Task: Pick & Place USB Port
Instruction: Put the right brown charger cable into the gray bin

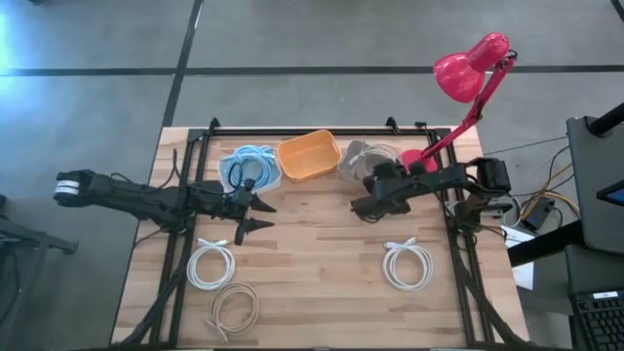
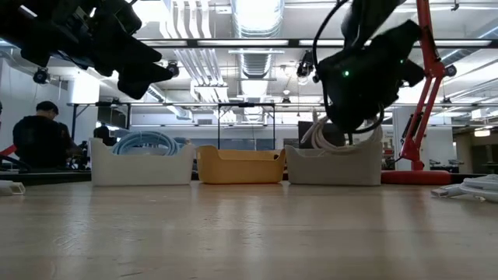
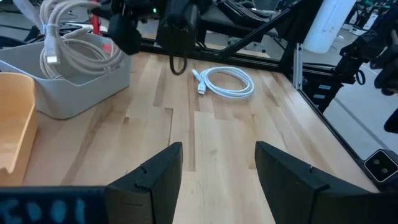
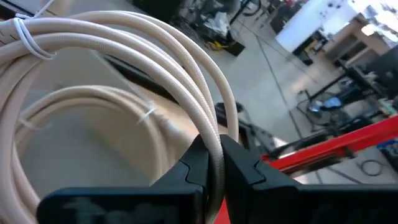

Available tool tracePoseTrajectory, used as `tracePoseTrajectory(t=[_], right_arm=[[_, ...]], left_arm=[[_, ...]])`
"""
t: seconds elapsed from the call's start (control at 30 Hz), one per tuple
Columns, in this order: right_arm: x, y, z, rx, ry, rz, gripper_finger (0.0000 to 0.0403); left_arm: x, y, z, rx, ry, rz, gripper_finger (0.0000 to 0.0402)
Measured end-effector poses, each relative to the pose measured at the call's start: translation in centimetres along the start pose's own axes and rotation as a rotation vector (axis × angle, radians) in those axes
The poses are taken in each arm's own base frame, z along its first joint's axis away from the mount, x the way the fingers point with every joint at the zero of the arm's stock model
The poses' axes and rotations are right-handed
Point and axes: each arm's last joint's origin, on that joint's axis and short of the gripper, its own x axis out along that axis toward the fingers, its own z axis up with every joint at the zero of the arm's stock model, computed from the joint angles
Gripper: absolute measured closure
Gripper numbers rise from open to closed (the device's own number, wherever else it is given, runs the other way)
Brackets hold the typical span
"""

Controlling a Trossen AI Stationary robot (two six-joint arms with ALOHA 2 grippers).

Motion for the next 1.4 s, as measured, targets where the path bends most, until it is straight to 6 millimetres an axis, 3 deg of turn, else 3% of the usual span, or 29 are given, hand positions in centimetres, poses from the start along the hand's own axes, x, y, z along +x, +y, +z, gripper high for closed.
tracePoseTrajectory(t=[0.3,0.67,1.0,1.23,1.4], right_arm=[[1.1,1.8,-2.1,0.002,-0.072,0.071,0.0376],[1.2,1.8,-1.8,0.013,-0.071,0.065,0.0303],[-0.2,2.6,1.5,-0.046,-0.089,0.105,0.0251],[-1.3,2.8,4.1,-0.07,-0.105,0.135,0.0235],[-1.5,2.8,4.8,-0.07,-0.107,0.14,0.0228]], left_arm=[[0.0,0.0,0.0,0.001,0.0,0.0,0.0195],[0.0,0.0,0.0,0.0,0.0,0.0,0.0195],[0.0,0.0,0.0,-0.013,0.001,-0.002,0.0195],[0.0,-0.4,-0.1,-0.029,0.009,-0.041,0.0195],[0.0,-0.9,-0.2,-0.024,0.014,-0.069,0.0195]])
